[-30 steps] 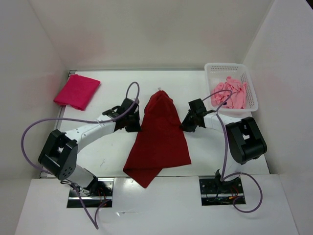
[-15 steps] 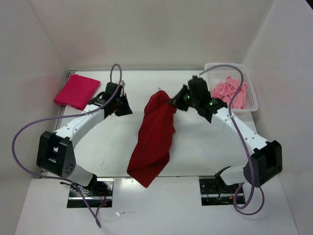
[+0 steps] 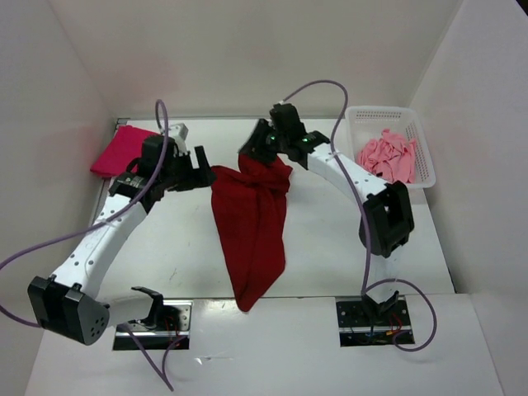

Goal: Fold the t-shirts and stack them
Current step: Flatten out the tshirt

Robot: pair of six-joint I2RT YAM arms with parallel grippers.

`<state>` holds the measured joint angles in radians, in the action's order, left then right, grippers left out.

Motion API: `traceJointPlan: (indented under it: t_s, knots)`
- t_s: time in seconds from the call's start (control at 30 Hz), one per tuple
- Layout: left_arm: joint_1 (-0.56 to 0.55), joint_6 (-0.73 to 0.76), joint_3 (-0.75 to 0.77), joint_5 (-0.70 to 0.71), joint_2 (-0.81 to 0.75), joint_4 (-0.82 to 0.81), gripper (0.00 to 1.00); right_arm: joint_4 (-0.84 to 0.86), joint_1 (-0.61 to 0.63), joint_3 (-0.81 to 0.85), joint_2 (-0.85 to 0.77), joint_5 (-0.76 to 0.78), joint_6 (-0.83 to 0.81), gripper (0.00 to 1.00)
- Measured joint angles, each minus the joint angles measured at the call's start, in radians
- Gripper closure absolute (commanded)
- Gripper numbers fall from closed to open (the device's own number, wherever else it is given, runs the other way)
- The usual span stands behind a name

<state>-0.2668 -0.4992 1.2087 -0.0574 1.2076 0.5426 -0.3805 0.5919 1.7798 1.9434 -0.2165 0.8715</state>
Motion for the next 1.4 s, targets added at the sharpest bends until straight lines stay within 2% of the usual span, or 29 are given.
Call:
traceJointPlan:
  t_s: [0.03,0.07,0.13,0.17,0.27,0.33,0.37,0.57,0.63,0.83,0.87,0.9,0.93,1.0,1.03,1.07,1.13,1.17,1.23,1.4]
  knots:
    - [-0.010,0.003,-0.021,0.002,-0.001,0.005,0.07,0.001,-0.014,-0.051,-0.026,0.010,-0.009,0.65]
    - [-0.026,0.004,-0.046,0.005,0.003,0.012,0.03,0.007,-0.034,-0.122,-0.064,0.020,-0.020,0.72]
    - [-0.063,0.005,-0.087,0.008,0.030,0.030,0.03,0.014,-0.091,-0.264,-0.139,0.032,-0.027,0.86]
    - [-0.080,0.004,-0.101,0.008,0.050,0.035,0.02,0.029,-0.126,-0.337,-0.174,0.039,-0.027,0.88]
    - [-0.148,-0.008,-0.148,-0.003,0.125,0.017,0.02,0.046,-0.213,-0.510,-0.231,0.065,-0.023,0.87]
    - [-0.205,-0.029,-0.183,-0.013,0.171,-0.007,0.02,0.053,-0.237,-0.584,-0.232,0.080,-0.024,0.77]
    - [-0.240,-0.037,-0.197,-0.020,0.195,-0.019,0.02,0.059,-0.236,-0.620,-0.230,0.082,-0.024,0.66]
    - [-0.444,-0.077,-0.167,0.010,0.325,-0.058,0.02,0.108,-0.214,-0.715,-0.167,0.056,-0.021,0.60]
    - [-0.495,-0.079,-0.142,0.043,0.380,-0.074,0.09,0.131,-0.212,-0.726,-0.140,0.047,-0.020,0.60]
    - [-0.518,-0.080,-0.167,0.151,0.474,-0.095,0.14,0.200,-0.212,-0.737,-0.100,0.011,-0.013,0.59]
    - [-0.514,-0.081,-0.171,0.162,0.486,-0.095,0.17,0.213,-0.212,-0.732,-0.093,0.002,-0.011,0.59]
    - [-0.512,-0.082,-0.174,0.169,0.496,-0.100,0.32,0.231,-0.212,-0.730,-0.085,-0.008,-0.009,0.59]
    - [-0.510,-0.083,-0.177,0.172,0.507,-0.106,0.42,0.246,-0.212,-0.727,-0.077,-0.017,-0.005,0.59]
    - [-0.511,-0.083,-0.181,0.178,0.514,-0.120,0.61,0.264,-0.212,-0.715,-0.060,-0.031,-0.003,0.69]
    - [-0.511,-0.085,-0.182,0.179,0.514,-0.127,0.78,0.266,-0.212,-0.706,-0.050,-0.035,-0.002,0.74]
    - [-0.510,-0.089,-0.182,0.180,0.514,-0.133,0.83,0.272,-0.212,-0.696,-0.036,-0.043,0.002,0.90]
    - [-0.499,-0.088,-0.184,0.179,0.511,-0.142,0.90,0.280,-0.212,-0.685,-0.021,-0.047,0.000,1.00]
    - [-0.486,-0.087,-0.187,0.177,0.503,-0.142,0.95,0.279,-0.212,-0.686,-0.020,-0.047,0.003,1.00]
    - [-0.439,-0.080,-0.194,0.175,0.467,-0.123,0.97,0.267,-0.212,-0.686,-0.029,-0.033,0.002,1.00]
    - [-0.175,-0.024,-0.182,0.164,0.283,-0.085,0.96,0.160,-0.224,-0.686,-0.164,0.045,-0.008,1.00]
